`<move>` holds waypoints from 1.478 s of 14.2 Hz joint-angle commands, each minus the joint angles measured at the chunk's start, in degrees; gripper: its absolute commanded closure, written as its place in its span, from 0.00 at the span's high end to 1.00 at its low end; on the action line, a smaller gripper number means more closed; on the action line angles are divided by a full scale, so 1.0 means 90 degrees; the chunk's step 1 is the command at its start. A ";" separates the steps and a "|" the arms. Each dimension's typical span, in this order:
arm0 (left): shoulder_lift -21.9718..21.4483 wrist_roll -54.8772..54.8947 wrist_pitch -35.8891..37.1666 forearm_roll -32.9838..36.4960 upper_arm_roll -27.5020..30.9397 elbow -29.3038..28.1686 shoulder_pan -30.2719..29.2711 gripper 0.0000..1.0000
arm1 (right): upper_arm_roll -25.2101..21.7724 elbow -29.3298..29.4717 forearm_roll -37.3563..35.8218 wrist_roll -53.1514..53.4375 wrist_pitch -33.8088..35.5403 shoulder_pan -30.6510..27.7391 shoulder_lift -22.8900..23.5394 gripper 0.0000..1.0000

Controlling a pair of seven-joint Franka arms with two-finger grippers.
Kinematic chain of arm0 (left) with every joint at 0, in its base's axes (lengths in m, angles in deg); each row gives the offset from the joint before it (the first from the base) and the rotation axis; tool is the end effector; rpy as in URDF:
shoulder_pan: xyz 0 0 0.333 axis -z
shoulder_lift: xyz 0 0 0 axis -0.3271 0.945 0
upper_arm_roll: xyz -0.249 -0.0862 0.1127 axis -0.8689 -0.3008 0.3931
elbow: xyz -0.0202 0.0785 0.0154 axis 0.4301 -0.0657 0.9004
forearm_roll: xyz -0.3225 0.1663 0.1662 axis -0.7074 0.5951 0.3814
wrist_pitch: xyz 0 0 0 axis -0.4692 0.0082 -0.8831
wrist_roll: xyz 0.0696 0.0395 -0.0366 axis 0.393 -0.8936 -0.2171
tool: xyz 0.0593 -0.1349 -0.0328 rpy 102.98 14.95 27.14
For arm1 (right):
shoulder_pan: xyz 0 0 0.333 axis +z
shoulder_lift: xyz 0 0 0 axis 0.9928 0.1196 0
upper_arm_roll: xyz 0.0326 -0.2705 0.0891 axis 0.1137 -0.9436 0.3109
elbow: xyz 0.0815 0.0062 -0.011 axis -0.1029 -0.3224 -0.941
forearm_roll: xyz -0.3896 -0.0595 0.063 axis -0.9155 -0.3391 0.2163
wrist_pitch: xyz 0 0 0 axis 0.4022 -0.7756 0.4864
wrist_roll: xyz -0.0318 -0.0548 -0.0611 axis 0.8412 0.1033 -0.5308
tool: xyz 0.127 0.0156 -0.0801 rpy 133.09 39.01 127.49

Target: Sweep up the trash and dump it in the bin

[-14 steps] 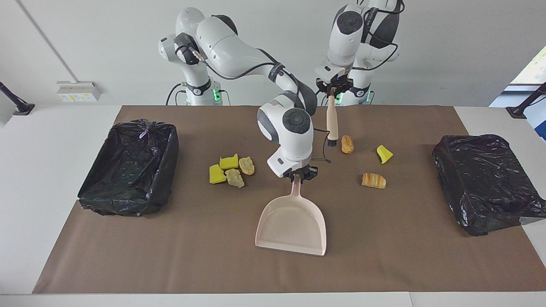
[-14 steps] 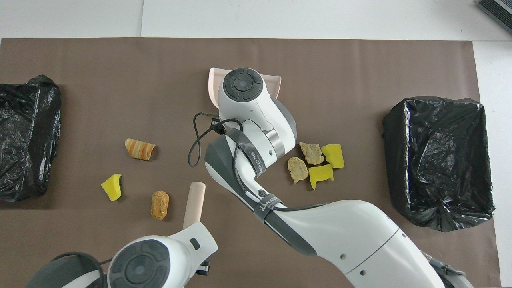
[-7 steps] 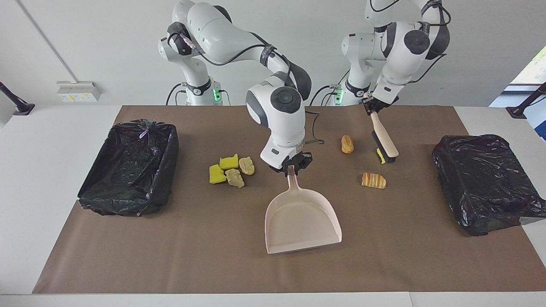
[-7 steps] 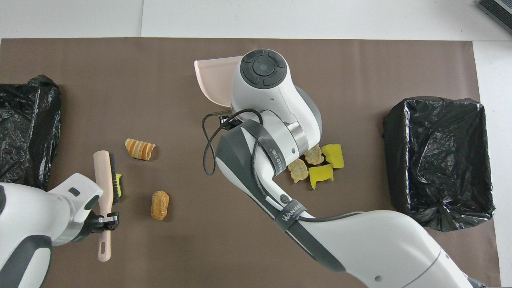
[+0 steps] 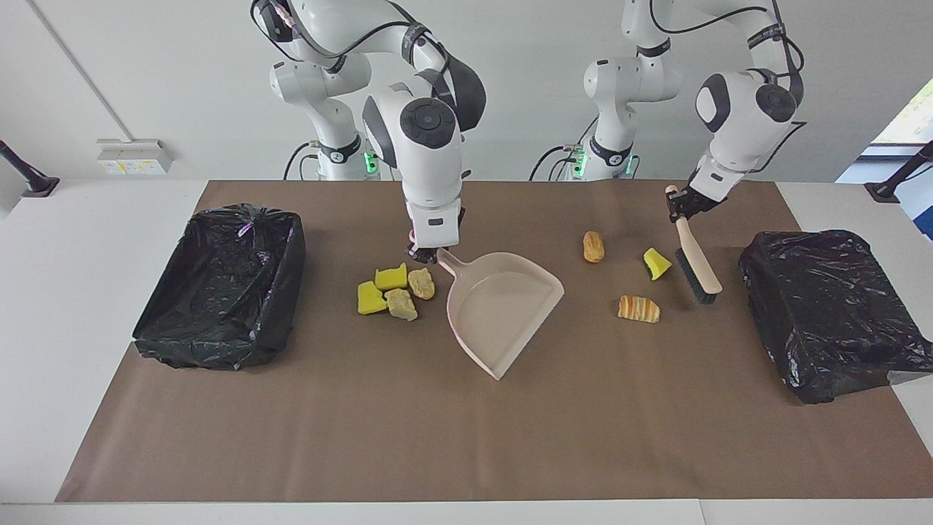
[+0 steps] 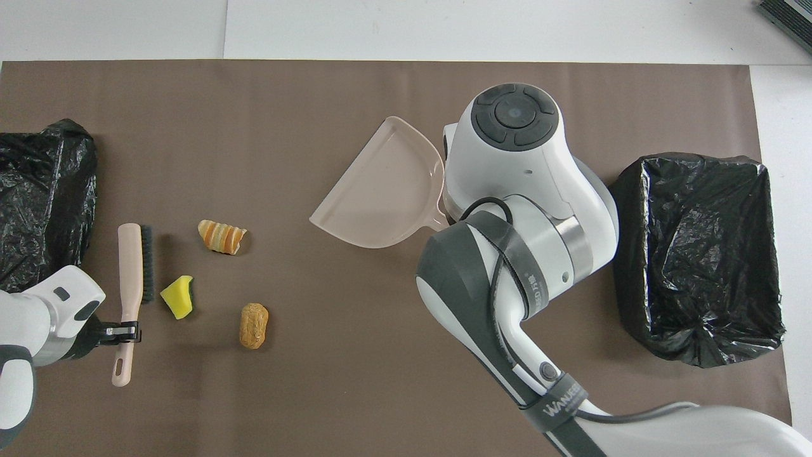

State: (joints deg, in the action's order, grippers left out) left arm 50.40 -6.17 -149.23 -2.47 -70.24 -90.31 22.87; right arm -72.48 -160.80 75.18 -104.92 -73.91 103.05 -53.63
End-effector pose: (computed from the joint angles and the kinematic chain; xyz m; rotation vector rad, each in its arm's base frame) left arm 0.4282 0.0304 0.2957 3.1146 -0.0227 -0.1537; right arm 0.5544 0.3011 0.3946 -2.7154 -1.4753 0.2244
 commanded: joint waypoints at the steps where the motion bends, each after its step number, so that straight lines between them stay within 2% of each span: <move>1: 0.0810 0.0919 -0.0770 0.0140 0.0003 0.0453 0.0068 0.00 | 0.0065 -0.1347 -0.0305 -0.1139 -0.0668 -0.0017 -0.0738 0.00; 4: 0.1290 0.2421 -0.0792 0.0150 -0.0007 0.0973 0.0185 0.00 | 0.0075 -0.2081 -0.0434 -0.1707 -0.0874 0.0110 -0.1168 0.00; 7: 0.1320 0.3995 -0.0676 0.0150 -0.0007 0.0993 0.0225 0.00 | 0.0075 -0.2366 -0.0570 -0.1661 -0.1088 0.0402 -0.1180 0.00; 10: 0.1193 0.4876 0.0289 0.0150 -0.0045 0.1003 0.0234 0.00 | 0.0075 -0.2640 -0.0571 -0.1494 -0.1373 0.0462 -0.1169 0.00; 13: 0.0969 0.4830 0.1411 0.0150 -0.0075 0.0983 0.0429 0.00 | 0.0075 -0.2922 -0.0687 -0.1835 -0.1683 0.0443 -0.1140 0.00; 15: 0.0891 0.4548 0.1853 0.0150 -0.0123 0.0983 0.0663 0.00 | 0.0075 -0.3040 -0.0727 -0.1924 -0.1900 0.0452 -0.1101 0.00; 17: 0.0696 0.3973 0.2136 0.0150 -0.0211 0.0983 0.0810 0.00 | 0.0075 -0.3050 -0.0883 -0.1944 -0.1910 0.0462 -0.1062 0.00; 21: -0.0134 0.2150 0.2653 0.0140 -0.0466 0.0925 0.0801 0.00 | 0.0085 -0.3060 -0.1000 -0.1973 -0.1900 0.0472 -0.1013 0.00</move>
State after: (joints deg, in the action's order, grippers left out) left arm 54.28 21.38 -128.76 -2.22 -74.60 -81.14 29.46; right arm -72.19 -187.50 67.38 -120.65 -89.95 107.77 -62.38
